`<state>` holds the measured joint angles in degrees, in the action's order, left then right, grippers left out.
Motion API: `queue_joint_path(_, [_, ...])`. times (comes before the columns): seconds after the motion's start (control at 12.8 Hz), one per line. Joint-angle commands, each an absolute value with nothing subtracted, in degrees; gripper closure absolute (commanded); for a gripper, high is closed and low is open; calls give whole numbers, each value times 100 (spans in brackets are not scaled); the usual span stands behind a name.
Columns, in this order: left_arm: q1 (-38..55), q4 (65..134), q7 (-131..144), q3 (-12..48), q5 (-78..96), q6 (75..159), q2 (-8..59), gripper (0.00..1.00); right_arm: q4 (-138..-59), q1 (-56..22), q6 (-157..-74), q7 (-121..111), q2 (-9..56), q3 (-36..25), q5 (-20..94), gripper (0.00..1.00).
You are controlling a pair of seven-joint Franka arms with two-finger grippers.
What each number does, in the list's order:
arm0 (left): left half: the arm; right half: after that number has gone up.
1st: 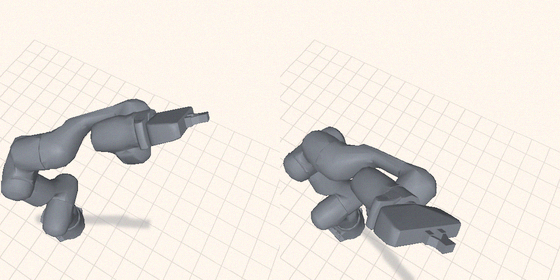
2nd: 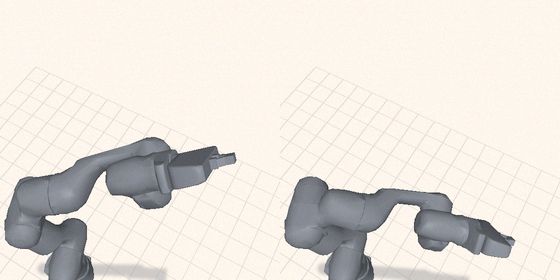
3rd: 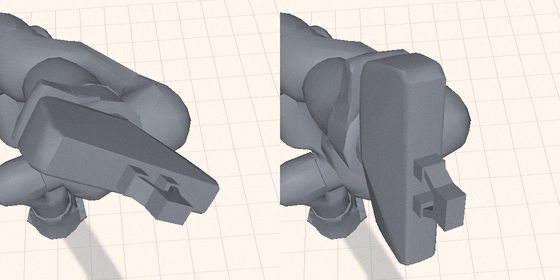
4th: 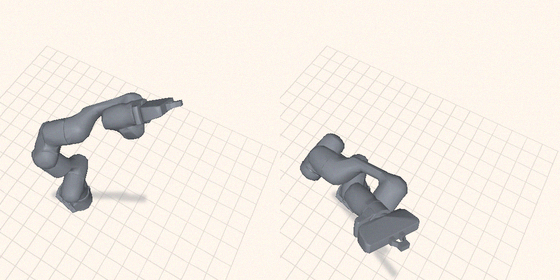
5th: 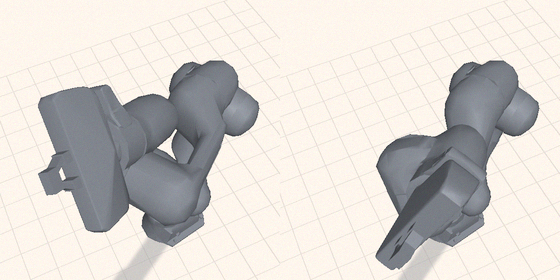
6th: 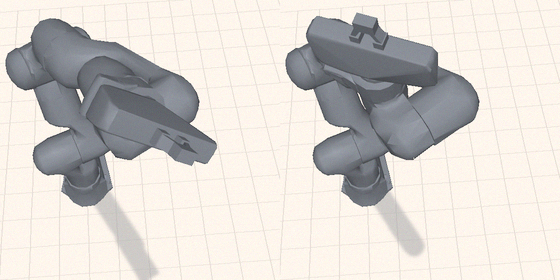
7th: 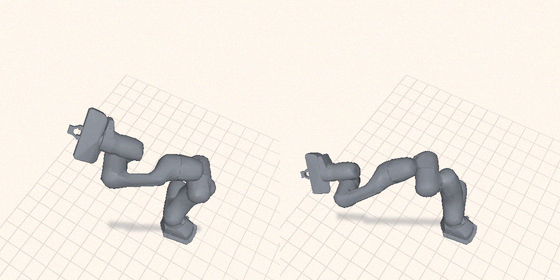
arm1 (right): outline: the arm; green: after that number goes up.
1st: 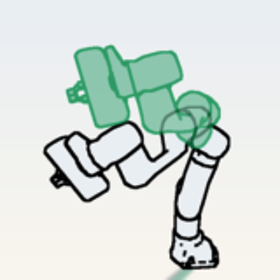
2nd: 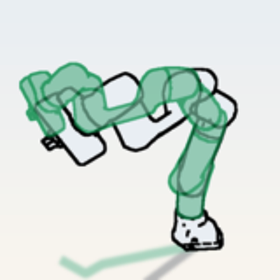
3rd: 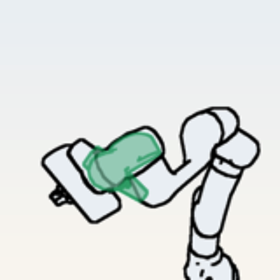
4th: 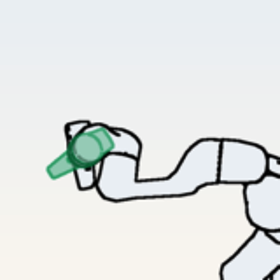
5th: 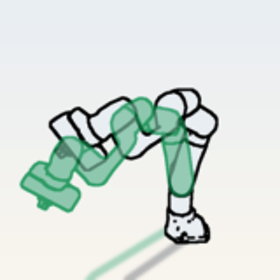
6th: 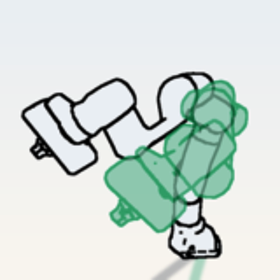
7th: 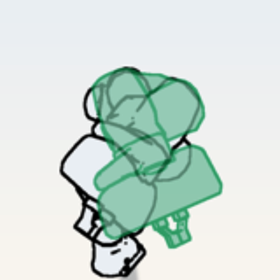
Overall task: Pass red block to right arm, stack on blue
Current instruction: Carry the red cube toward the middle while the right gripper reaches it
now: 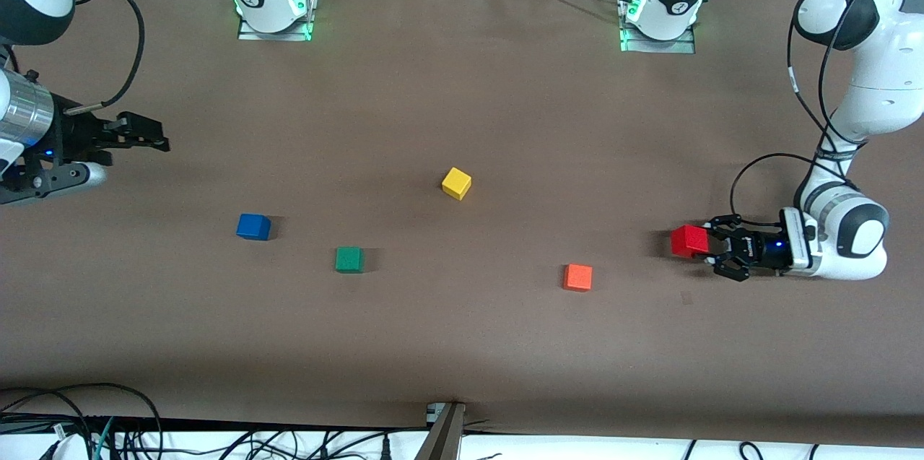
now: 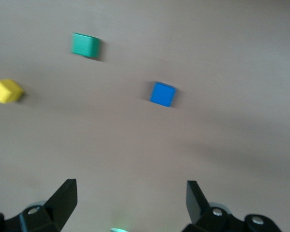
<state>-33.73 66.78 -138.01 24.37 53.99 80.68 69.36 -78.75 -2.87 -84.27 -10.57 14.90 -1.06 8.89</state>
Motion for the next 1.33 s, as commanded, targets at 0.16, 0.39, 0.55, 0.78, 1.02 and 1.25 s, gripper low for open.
queue_joint_path(0.16, [-2138,6522,-13017,2619,6440,8584,6681,100,-7875,-299,-8858,-545,1766,-79,2948,0])
queue_joint_path(0.39, [-1452,6530,-11939,2645,6539,9192,6417,100,-7866,-360,-9219,-554,2091,-35,4521,0])
queue_joint_path(0.55, [-1170,6582,-11707,2776,6687,9953,6224,100,-7892,-387,-9211,-632,2372,-9,5383,0])
queue_joint_path(0.78, [-731,6601,-11095,3032,6978,10502,6135,100,-7910,-475,-9228,-1060,2890,-17,6614,0])
queue_joint_path(1.02, [-370,6627,-10617,3242,7363,11011,5907,100,-8024,-606,-9420,-1686,3295,-17,7749,0])
queue_joint_path(1.25, [-124,6662,-10564,3768,7681,11950,5880,100,-8331,-1123,-10298,-2047,3340,-18,7892,0])
